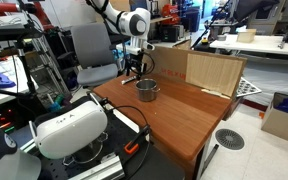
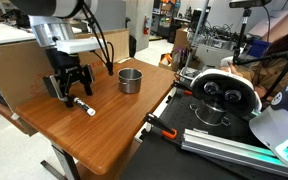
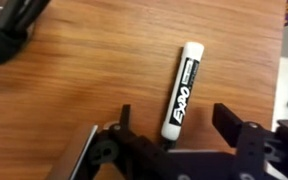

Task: Pick up the black pen and place it in the silver cup.

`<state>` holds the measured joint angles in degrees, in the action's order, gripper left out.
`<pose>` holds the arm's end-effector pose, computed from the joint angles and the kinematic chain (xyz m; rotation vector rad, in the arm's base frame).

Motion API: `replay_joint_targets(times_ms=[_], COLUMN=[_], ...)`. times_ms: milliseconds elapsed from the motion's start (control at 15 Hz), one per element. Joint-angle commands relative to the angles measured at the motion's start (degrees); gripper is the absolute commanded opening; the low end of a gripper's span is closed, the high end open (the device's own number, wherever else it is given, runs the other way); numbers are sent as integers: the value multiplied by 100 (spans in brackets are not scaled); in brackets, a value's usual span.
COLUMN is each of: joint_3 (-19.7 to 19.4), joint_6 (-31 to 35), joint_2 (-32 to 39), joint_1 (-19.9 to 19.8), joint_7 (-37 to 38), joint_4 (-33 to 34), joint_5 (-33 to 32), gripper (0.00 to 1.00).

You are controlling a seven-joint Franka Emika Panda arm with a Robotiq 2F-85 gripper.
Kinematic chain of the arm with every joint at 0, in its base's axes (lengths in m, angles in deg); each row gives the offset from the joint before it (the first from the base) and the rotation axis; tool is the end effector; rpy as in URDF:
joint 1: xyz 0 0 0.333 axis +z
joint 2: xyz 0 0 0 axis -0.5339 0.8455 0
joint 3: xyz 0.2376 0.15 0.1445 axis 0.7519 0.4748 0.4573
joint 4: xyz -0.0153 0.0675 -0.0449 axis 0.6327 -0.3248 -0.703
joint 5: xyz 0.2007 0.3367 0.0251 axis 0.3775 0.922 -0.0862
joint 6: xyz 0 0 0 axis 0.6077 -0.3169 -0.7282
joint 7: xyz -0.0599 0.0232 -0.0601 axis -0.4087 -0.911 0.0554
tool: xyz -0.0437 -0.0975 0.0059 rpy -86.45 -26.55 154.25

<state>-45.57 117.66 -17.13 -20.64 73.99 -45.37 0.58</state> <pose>0.6222 0.2011 0.1389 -3.0253 -0.2943 0.4967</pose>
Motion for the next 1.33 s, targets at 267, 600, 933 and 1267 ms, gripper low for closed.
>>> replay_joint_targets(times_ms=[267, 600, 933, 1267], joint_3=[-176, -132, -67, -32], joint_6=[-673, -606, -401, -75], joint_2=[416, 309, 46, -503], joint_1=[196, 159, 105, 98], joint_7=[225, 124, -35, -237], joint_4=[755, 688, 430, -189], joint_5=[-394, -436, -405, -480], gripper=[26, 5, 5, 5])
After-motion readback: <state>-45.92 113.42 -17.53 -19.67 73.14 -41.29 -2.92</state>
